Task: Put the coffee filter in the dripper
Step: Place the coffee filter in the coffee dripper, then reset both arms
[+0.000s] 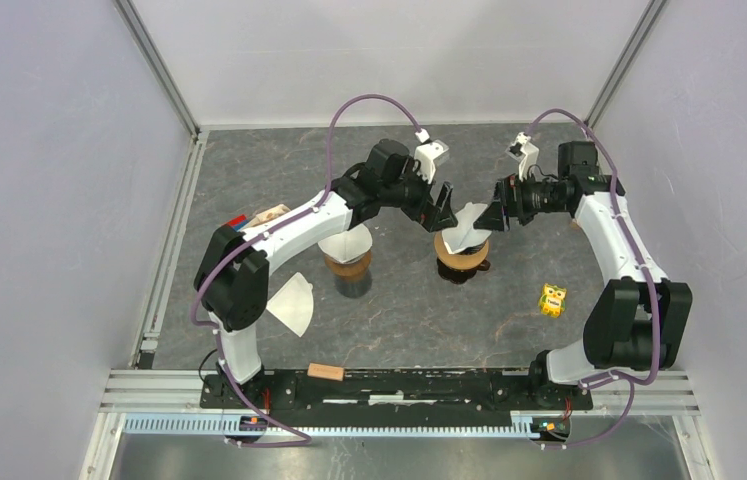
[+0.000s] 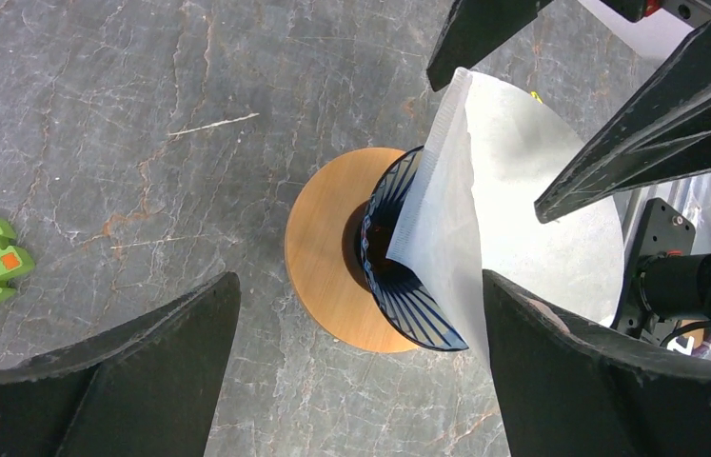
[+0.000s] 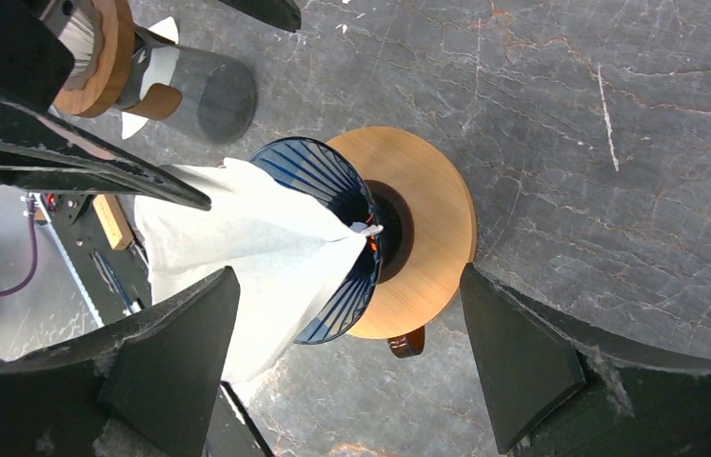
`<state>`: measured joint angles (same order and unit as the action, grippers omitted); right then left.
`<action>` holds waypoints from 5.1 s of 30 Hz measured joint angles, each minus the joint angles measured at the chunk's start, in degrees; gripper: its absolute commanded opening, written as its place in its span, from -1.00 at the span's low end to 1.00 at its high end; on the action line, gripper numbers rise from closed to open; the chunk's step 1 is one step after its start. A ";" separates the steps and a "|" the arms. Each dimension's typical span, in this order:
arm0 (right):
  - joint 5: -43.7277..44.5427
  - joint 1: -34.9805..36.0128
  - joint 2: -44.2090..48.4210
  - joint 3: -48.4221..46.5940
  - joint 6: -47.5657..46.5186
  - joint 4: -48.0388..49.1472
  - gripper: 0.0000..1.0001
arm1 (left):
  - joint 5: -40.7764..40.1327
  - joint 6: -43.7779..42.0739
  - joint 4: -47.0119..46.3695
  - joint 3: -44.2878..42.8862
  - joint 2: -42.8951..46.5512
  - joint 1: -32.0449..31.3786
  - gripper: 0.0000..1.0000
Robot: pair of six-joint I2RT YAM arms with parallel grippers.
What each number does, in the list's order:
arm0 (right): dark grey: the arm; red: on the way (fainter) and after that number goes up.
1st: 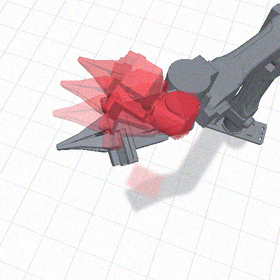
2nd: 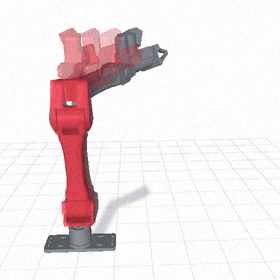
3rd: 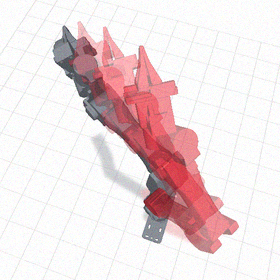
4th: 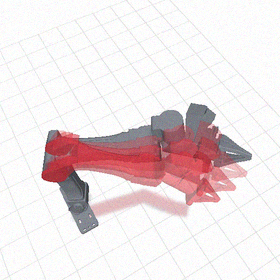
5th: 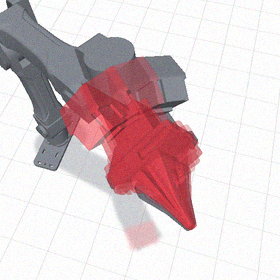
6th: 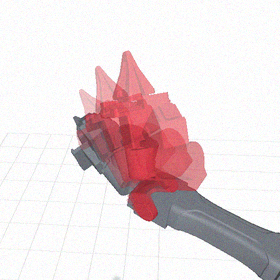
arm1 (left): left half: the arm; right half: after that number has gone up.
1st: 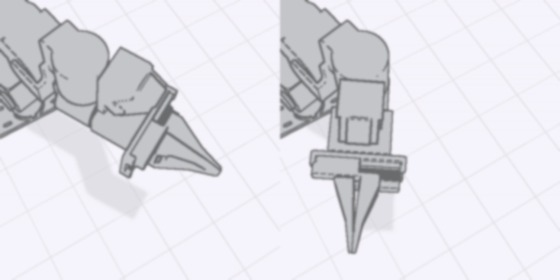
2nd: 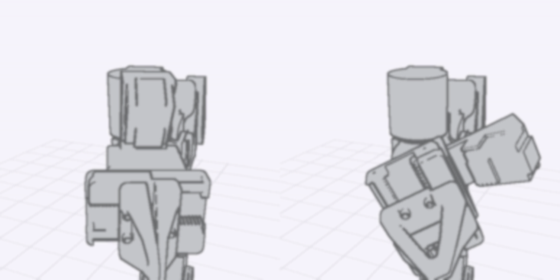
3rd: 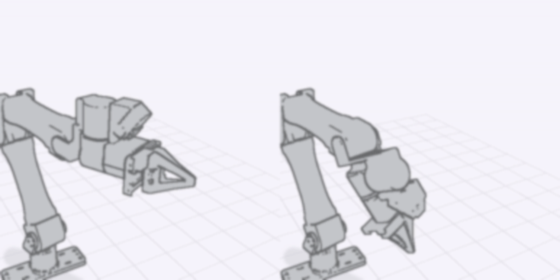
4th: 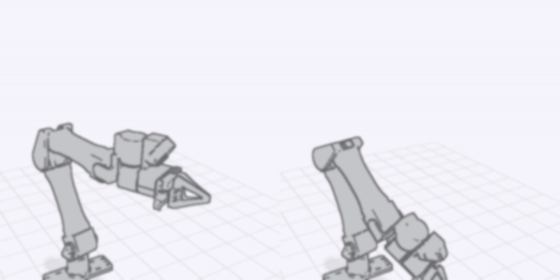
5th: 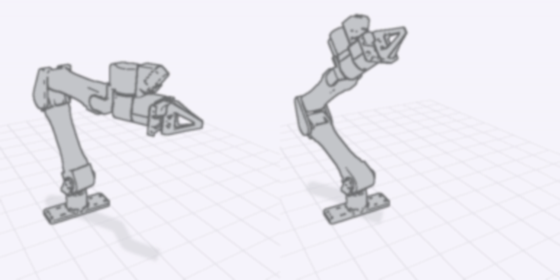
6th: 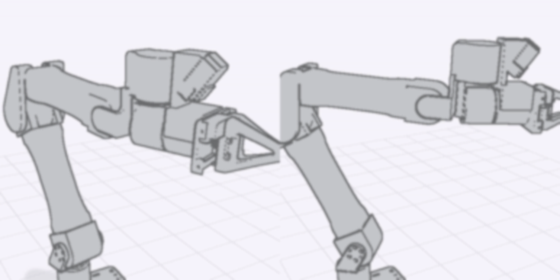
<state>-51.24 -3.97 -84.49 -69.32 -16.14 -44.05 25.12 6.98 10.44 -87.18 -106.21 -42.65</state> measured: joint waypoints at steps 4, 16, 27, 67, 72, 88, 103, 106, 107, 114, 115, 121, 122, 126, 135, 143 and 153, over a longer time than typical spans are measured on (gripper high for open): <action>-1.66 -1.05 0.00 0.00 -0.24 -0.83 0.86 | 0.02 0.00 -0.35 0.37 0.00 0.00 0.99; -6.23 -4.11 0.07 1.51 -3.93 -2.82 0.86 | 0.04 0.02 -1.22 0.37 0.00 0.00 0.99; -8.76 -4.83 -0.07 4.61 -7.17 -3.65 0.85 | 0.09 0.02 -2.49 2.10 -0.13 0.15 0.99; -9.11 -4.85 -3.93 2.95 -5.53 -1.49 0.89 | 0.55 0.02 -4.13 2.16 -4.42 0.81 0.99; -9.11 -4.85 -3.19 1.42 -4.46 -1.46 0.89 | 0.52 0.02 -3.37 1.92 -4.42 0.81 0.99; -8.83 -4.83 -2.86 0.76 -3.17 -1.46 0.89 | 0.52 0.00 -2.19 -0.33 -4.35 0.79 0.99; -7.41 -4.85 -2.38 0.79 -3.67 -1.53 0.89 | 2.54 0.00 -1.53 -0.70 -1.62 0.79 0.99; -6.93 -4.85 -2.10 0.79 -3.67 -1.68 0.89 | 3.06 0.00 -1.53 -0.70 -1.18 0.81 0.99; -6.86 -4.85 -1.95 0.79 -3.67 -1.81 0.89 | 3.21 0.00 -1.55 -0.70 -1.14 0.81 0.99; -6.62 -4.85 -1.42 0.76 -3.76 -3.28 0.89 | 5.25 0.07 -1.95 -0.31 0.00 0.81 0.99; -6.62 -4.85 -1.25 0.76 -3.76 -3.52 0.90 | 5.33 0.07 -2.10 -0.07 0.33 0.79 0.99; -5.92 -4.83 -0.33 -0.68 -3.87 -4.74 0.90 | 5.49 0.07 -2.80 0.48 2.16 0.79 0.99; -5.46 -4.83 -0.28 -1.25 -3.87 -4.79 0.90 | 5.49 0.04 -2.89 0.48 2.25 0.79 0.99; -3.45 -4.83 0.44 -3.41 -3.87 -4.74 0.89 | 5.16 -0.26 -2.03 0.17 2.27 0.70 0.99; 2.23 -3.56 4.74 -4.39 -6.05 -4.50 0.86 | 0.52 -0.92 0.63 -3.87 2.25 -0.22 0.99; 3.65 -3.37 10.03 -4.31 -9.14 -4.17 0.94 | -1.46 -0.92 3.06 -3.61 3.17 0.61 0.99; 11.50 -2.86 15.28 -6.05 -7.26 1.73 0.96 | -7.41 -0.87 3.82 6.71 25.35 15.87 0.99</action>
<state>-39.75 -6.83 -69.21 -75.37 -23.40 -42.33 17.72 6.11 14.26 -80.47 -80.86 -26.79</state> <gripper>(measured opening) 0.979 0.994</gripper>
